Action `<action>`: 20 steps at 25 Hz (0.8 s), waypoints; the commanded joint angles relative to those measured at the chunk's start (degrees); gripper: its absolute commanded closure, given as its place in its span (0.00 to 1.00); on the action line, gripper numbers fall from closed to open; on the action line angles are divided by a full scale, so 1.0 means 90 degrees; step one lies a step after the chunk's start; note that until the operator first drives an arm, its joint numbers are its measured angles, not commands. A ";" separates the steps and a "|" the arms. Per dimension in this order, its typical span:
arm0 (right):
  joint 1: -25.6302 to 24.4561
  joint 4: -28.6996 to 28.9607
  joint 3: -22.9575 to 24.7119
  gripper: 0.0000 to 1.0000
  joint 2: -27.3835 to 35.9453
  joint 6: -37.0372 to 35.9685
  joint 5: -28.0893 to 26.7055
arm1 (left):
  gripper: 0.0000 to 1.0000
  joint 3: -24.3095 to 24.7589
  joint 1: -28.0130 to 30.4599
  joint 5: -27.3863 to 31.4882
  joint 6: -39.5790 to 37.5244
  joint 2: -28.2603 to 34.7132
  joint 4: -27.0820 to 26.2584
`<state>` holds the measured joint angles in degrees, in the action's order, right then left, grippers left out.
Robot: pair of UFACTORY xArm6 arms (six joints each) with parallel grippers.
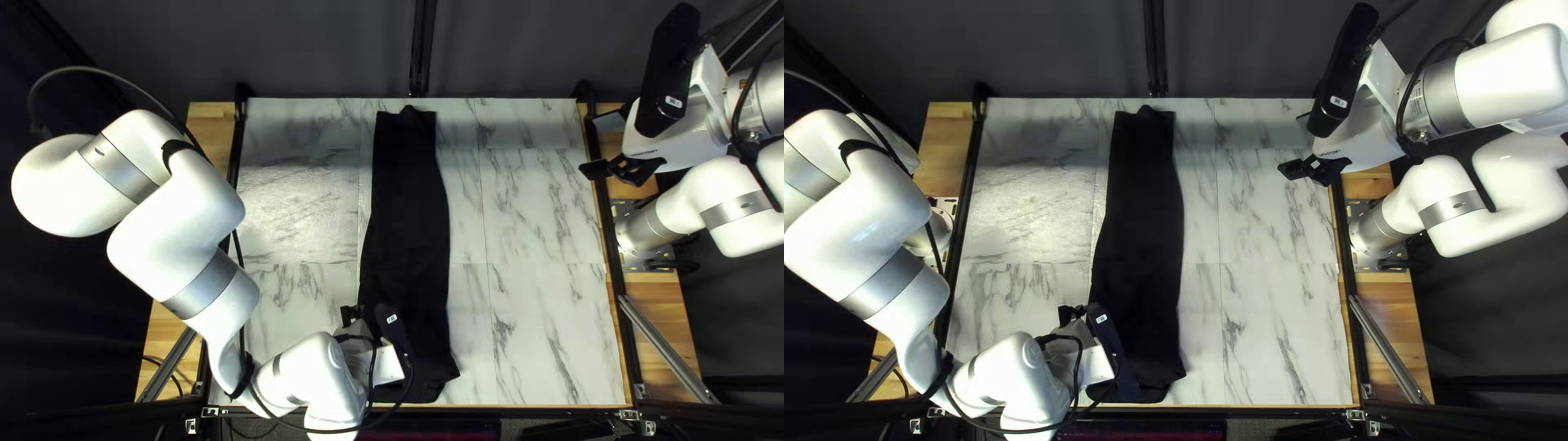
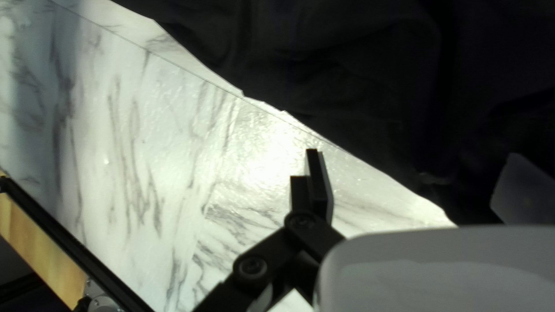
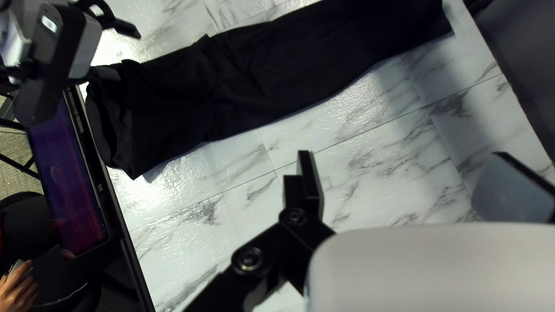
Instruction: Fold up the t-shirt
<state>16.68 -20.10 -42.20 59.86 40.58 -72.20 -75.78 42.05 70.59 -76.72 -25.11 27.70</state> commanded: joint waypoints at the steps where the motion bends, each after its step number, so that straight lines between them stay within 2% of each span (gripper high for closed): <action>1: 0.0000 0.0000 0.0000 0.00 0.0000 0.0000 0.0000 | 0.00 0.0125 -0.0037 -0.0194 -0.0201 -0.0072 -0.0023; 7: 0.0000 0.0000 0.0000 0.00 0.0000 0.0000 0.0000 | 0.00 0.0447 -0.0160 -0.0496 -0.0377 0.0004 0.0007; 8: 0.0000 0.0000 0.0000 0.00 0.0000 0.0000 0.0000 | 0.11 0.0451 -0.0168 -0.0502 -0.0393 -0.0008 -0.0006; 9: 0.0000 0.0000 0.0000 0.00 0.0000 0.0000 0.0000 | 0.97 0.0440 -0.0164 -0.0502 -0.0403 -0.0023 -0.0021; 10: 0.0000 0.0000 0.0000 0.00 0.0000 0.0000 0.0000 | 1.00 0.0413 -0.0158 -0.0495 -0.0404 -0.0046 -0.0043; 15: 0.0000 0.0000 0.0000 0.00 0.0000 0.0000 0.0000 | 1.00 0.0335 -0.0129 -0.0421 -0.0340 -0.0072 -0.0143; 20: 0.0000 0.0000 0.0000 0.00 0.0000 0.0000 0.0000 | 1.00 0.0260 -0.0074 0.0130 -0.0198 0.0108 -0.0155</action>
<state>16.68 -20.10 -42.20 59.86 40.58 -72.20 -72.95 41.16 69.19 -79.26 -24.96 26.31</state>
